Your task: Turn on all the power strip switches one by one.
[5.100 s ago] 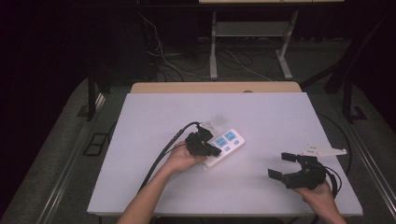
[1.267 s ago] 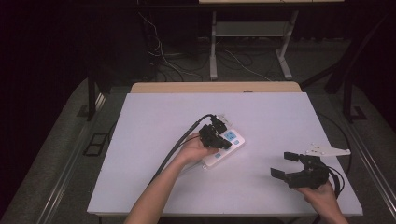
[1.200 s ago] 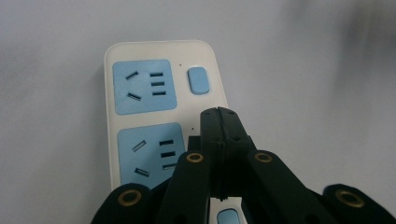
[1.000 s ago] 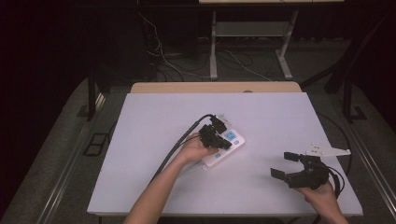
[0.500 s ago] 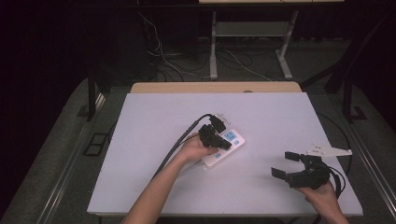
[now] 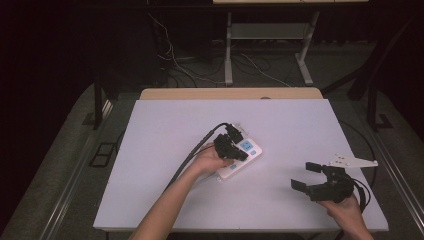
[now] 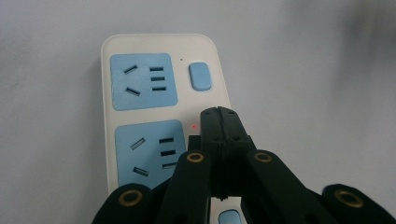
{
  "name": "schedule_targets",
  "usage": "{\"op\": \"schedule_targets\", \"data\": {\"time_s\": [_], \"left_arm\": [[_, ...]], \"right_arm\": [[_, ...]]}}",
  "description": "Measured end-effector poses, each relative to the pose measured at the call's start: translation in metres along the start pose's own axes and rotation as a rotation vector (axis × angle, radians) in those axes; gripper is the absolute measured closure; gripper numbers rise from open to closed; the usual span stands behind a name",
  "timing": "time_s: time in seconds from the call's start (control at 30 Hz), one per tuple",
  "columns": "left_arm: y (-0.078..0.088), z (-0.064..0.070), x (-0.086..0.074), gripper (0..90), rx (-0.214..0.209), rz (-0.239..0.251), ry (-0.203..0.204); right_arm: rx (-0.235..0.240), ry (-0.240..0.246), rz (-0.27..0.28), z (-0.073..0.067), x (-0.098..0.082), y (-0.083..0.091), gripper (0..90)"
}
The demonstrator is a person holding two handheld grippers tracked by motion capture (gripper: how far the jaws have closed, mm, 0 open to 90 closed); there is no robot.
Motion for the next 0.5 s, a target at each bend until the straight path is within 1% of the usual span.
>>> {"op": "schedule_targets", "data": {"time_s": [0.17,0.4,0.5], "left_arm": [[0.0003,0.0001,0.0001,90.0,0.004,-0.001,0.002],[0.0014,-0.0003,0.0010,89.9,0.005,0.006,0.019],[0.0024,-0.0006,0.0010,89.9,0.013,0.002,0.015]], "right_arm": [[0.000,-0.001,-0.002,0.0002,-0.0002,-0.0004,2.0],[-0.001,-0.002,-0.002,0.0013,-0.0005,-0.0002,2.0],[-0.002,-0.004,-0.001,0.0014,-0.0005,-0.0001,2.0]]}}
Point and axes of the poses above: each handheld gripper's, and its own axes: y roughly backward along the jaws, x roughly out of its top, z roughly to its right, the point moved 1 cm from there along -y, roughly forward along the jaws, and after that the axes turned 15 degrees about z, right-handed, at the moved point
